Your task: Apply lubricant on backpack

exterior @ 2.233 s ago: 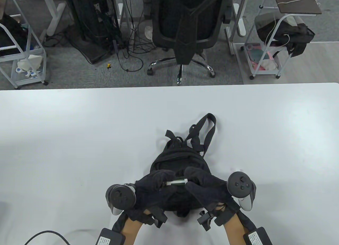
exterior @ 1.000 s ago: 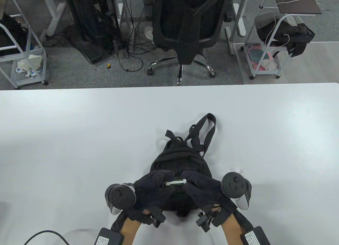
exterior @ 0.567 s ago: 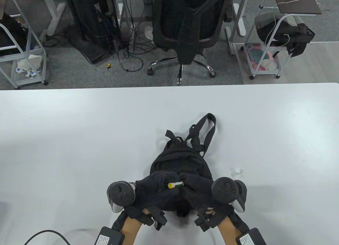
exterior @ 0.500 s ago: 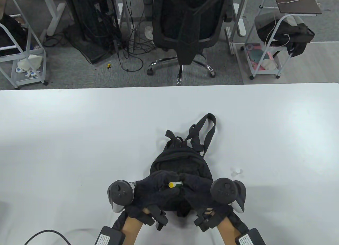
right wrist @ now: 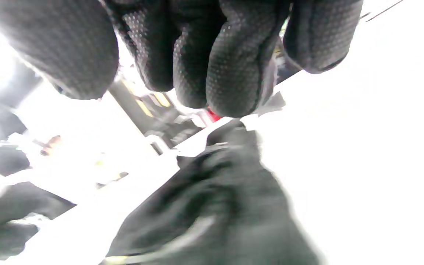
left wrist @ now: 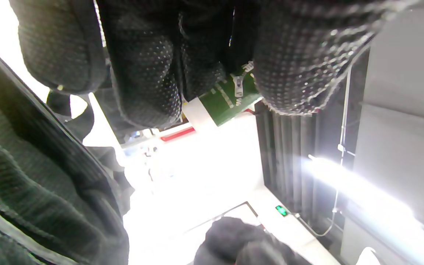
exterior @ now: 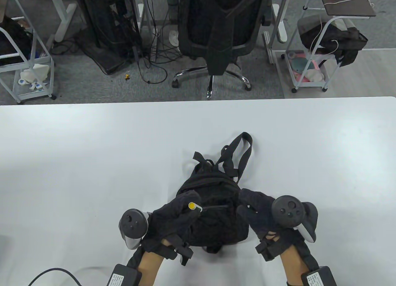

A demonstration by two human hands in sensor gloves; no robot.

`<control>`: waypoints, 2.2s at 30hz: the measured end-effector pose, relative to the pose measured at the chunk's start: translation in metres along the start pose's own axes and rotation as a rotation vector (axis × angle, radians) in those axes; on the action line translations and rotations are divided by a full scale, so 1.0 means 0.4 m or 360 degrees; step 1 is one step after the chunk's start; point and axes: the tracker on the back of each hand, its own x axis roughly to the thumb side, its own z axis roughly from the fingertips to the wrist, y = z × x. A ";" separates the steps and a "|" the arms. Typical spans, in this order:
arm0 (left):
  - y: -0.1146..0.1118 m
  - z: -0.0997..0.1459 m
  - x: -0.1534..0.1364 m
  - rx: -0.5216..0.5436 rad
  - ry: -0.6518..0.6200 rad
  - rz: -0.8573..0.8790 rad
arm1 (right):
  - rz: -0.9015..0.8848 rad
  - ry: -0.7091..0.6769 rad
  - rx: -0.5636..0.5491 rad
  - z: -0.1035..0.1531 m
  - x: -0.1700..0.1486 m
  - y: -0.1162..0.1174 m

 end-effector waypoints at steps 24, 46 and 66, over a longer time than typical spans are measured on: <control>-0.007 -0.008 -0.028 -0.0061 0.0082 -0.0257 | 0.0949 0.0709 -0.0130 -0.054 -0.160 0.107; -0.062 -0.003 0.012 -0.0173 -0.0096 -0.0543 | 0.0113 -0.0405 -0.0221 0.031 0.247 0.043; -0.068 -0.006 0.010 -0.0206 -0.0114 -0.0574 | 0.0125 -0.0452 -0.0147 0.028 0.254 0.076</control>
